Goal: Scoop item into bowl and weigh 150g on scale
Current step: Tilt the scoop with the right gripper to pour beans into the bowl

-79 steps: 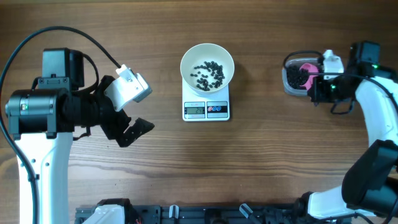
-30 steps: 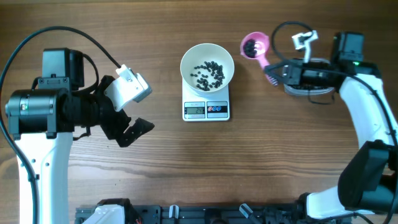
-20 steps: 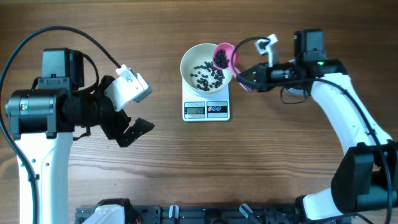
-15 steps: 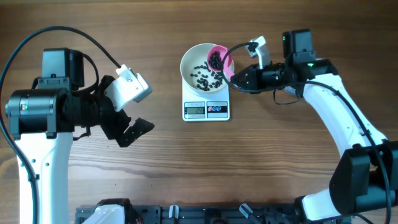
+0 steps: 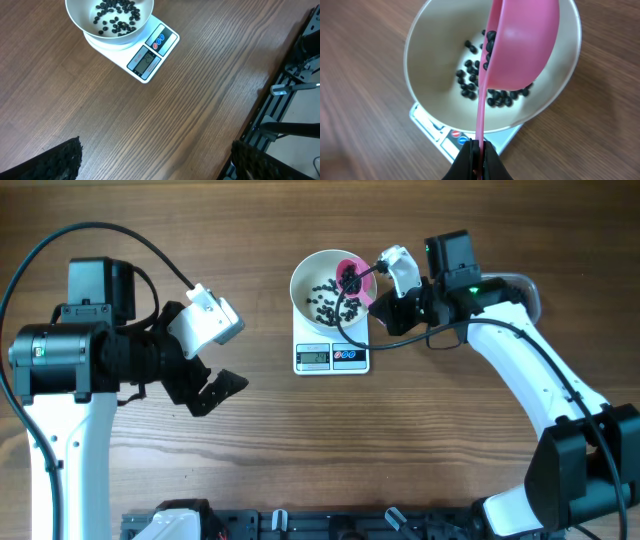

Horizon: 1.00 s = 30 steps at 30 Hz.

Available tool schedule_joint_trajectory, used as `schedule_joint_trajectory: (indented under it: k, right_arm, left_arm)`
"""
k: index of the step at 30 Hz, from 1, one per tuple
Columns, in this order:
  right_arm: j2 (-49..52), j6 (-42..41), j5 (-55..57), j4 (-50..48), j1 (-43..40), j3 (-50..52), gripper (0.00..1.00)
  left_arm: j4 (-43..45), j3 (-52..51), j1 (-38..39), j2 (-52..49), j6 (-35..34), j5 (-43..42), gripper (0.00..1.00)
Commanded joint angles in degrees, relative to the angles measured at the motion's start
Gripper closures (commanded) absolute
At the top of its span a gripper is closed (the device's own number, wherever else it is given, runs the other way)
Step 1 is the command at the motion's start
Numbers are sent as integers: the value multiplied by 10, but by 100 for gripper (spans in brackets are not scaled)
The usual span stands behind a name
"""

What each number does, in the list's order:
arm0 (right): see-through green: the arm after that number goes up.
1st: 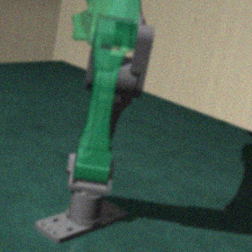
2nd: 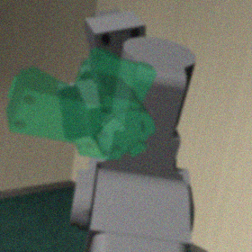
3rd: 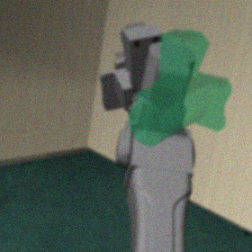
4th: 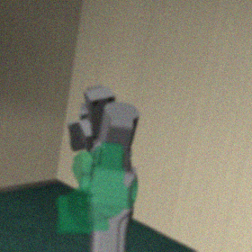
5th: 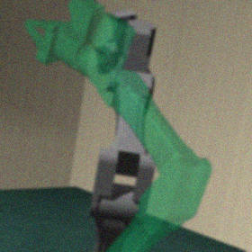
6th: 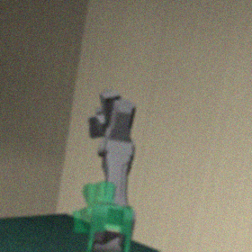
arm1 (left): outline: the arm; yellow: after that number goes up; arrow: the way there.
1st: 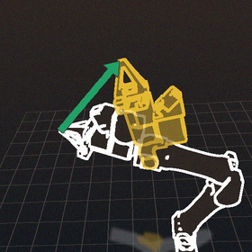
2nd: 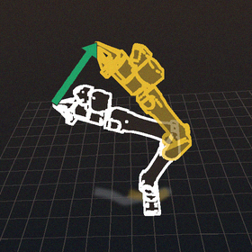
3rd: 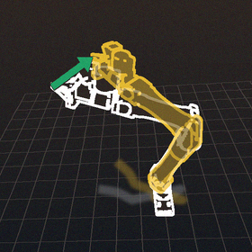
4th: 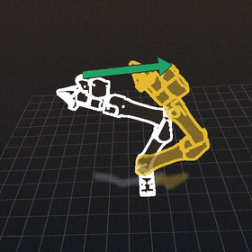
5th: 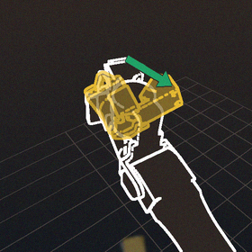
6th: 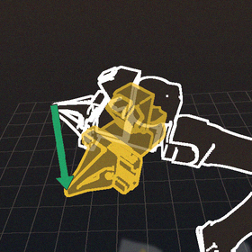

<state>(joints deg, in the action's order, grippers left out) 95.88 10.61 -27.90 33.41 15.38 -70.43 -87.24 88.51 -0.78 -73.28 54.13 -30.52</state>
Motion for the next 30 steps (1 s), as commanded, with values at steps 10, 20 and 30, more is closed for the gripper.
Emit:
schedule_joint_trajectory:
  k: [10, 20, 30]
  right_arm:
    - [-17, 82, 146, -10, 58, -6, 96]
    - [-43, 134, 239, -13, 90, -6, 96]
    - [-46, 201, 351, -25, 132, -6, 96]
  left_arm:
    - [-1, 8, -3, 7, 5, -4, 0]
    - [-1, 8, -3, 7, 5, -4, 0]
    - [-1, 8, -3, 7, 5, -4, 0]
